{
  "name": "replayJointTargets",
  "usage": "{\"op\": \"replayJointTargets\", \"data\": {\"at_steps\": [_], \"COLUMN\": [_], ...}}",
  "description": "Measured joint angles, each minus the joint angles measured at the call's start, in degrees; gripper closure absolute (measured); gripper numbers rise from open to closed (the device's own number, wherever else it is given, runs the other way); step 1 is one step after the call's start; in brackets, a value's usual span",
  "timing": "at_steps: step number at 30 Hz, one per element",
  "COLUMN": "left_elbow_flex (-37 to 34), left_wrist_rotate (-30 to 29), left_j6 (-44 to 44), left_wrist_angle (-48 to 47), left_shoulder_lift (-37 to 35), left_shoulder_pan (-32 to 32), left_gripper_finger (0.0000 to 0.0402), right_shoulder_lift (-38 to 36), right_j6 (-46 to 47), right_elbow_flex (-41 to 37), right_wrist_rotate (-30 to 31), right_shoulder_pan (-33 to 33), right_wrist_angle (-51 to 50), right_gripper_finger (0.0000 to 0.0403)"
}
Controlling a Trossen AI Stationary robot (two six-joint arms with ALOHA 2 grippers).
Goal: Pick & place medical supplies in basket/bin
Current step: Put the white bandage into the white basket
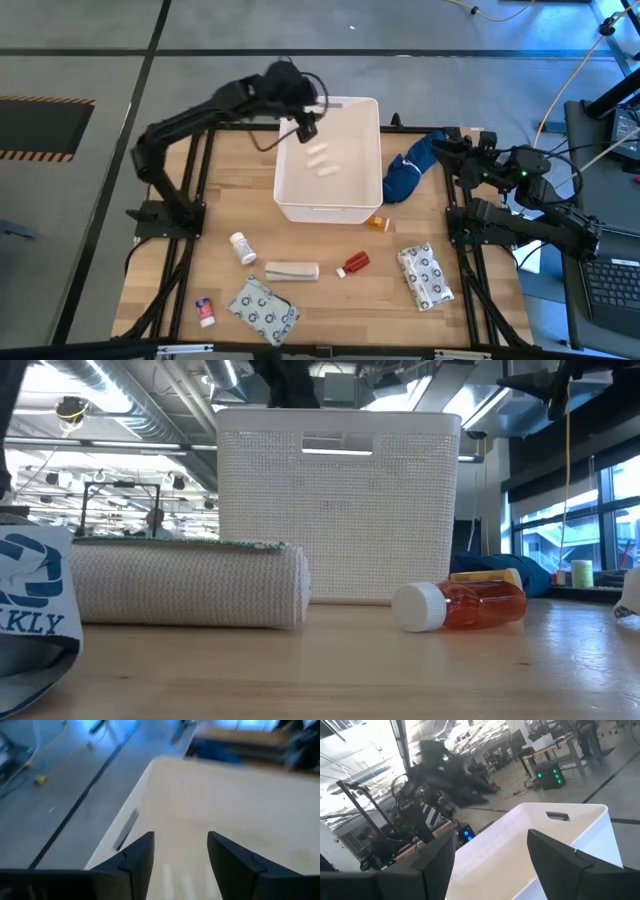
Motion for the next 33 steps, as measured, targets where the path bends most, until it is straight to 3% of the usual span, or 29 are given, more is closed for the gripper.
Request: {"op": "replayJointTargets", "data": {"at_steps": [9, 18, 25, 33], "left_elbow_flex": [-1.65, -16.63, -25.14, -28.35], "left_wrist_rotate": [8.06, 9.96, 9.85, 10.17], "left_j6": [-5.16, -9.56, -9.97, -11.20], "left_wrist_angle": [-1.57, -0.04, 0.82, 2.28], "left_shoulder_lift": [-11.51, -24.12, -30.12, -28.19], "left_shoulder_pan": [-0.35, -5.24, -17.95, -30.39], "left_gripper_finger": [0.0229, 0.0229, 0.0229, 0.0229], "right_shoulder_lift": [0.15, 0.15, 0.15, 0.15], "right_j6": [1.64, 0.68, -1.68, -1.55], "right_elbow_flex": [0.00, 0.00, 0.00, 0.00], "right_wrist_rotate": [0.02, 0.02, 0.33, 3.36], "right_shoulder_pan": [0.00, 0.00, 0.02, 0.02], "right_wrist_angle": [-0.25, -0.36, -2.81, -6.90], "right_gripper_finger": [0.0155, 0.0155, 0.0155, 0.0155]}}
